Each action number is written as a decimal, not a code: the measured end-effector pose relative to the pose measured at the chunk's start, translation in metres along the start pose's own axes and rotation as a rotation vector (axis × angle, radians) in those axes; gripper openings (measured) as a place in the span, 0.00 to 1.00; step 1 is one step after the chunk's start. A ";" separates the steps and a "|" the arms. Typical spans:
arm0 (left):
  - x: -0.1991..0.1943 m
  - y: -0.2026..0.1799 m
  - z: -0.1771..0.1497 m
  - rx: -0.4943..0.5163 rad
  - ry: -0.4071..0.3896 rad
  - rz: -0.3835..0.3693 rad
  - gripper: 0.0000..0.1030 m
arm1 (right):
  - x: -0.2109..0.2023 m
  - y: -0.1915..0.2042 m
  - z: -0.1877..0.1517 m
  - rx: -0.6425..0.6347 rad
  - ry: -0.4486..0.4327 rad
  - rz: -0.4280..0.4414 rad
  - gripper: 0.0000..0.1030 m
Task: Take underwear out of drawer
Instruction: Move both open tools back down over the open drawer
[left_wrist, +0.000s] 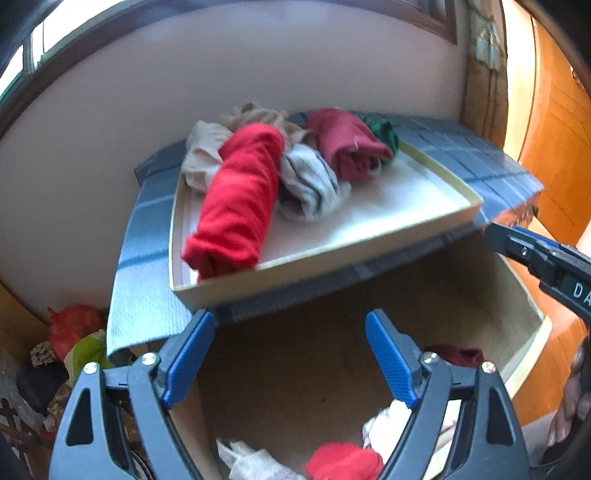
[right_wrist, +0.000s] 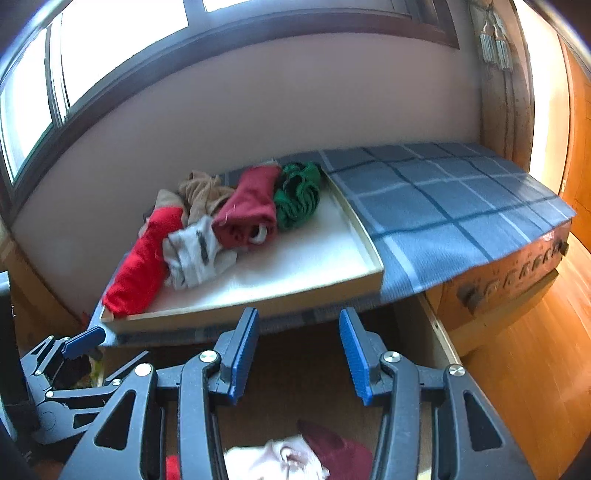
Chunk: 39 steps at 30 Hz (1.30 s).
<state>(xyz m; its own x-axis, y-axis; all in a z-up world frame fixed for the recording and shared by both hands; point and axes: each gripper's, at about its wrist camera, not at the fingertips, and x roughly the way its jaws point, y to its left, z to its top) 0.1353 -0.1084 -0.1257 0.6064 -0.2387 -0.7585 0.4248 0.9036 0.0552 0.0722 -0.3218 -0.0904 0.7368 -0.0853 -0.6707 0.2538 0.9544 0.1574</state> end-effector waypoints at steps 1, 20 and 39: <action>0.000 -0.001 -0.002 0.006 0.006 -0.004 0.83 | -0.001 -0.001 -0.004 0.003 0.011 -0.001 0.47; 0.036 -0.020 -0.031 0.082 0.214 -0.174 0.83 | 0.009 -0.038 -0.022 0.088 0.121 -0.043 0.47; 0.060 -0.043 -0.038 0.142 0.348 -0.333 0.83 | 0.018 -0.041 -0.036 0.100 0.255 0.010 0.47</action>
<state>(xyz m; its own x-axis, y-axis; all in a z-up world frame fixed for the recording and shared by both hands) 0.1277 -0.1475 -0.1979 0.1724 -0.3507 -0.9205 0.6592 0.7354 -0.1567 0.0532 -0.3519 -0.1349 0.5614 0.0108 -0.8275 0.3173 0.9207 0.2273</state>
